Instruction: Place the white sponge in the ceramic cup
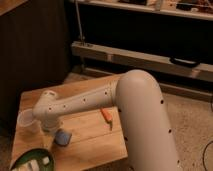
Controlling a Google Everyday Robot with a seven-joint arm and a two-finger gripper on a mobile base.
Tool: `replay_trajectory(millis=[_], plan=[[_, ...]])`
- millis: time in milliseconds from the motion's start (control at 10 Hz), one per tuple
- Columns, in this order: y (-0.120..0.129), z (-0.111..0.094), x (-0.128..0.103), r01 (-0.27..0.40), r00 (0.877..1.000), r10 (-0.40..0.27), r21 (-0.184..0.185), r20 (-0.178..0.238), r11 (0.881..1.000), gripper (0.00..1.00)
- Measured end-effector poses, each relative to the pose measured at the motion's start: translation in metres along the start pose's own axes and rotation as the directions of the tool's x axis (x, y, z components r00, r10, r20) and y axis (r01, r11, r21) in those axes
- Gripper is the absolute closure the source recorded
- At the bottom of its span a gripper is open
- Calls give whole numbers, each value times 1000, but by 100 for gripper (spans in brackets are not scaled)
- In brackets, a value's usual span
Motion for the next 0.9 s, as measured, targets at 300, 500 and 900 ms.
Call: replay_trajectory(millis=[300,500,900], plan=[[3,8,-2,-7,1000,7,2,17,1000,20],[7,13,-2,-22,1000,22,-9,15,1000,20],[15,18,-1,-54,999,54,-27,8,998,27]])
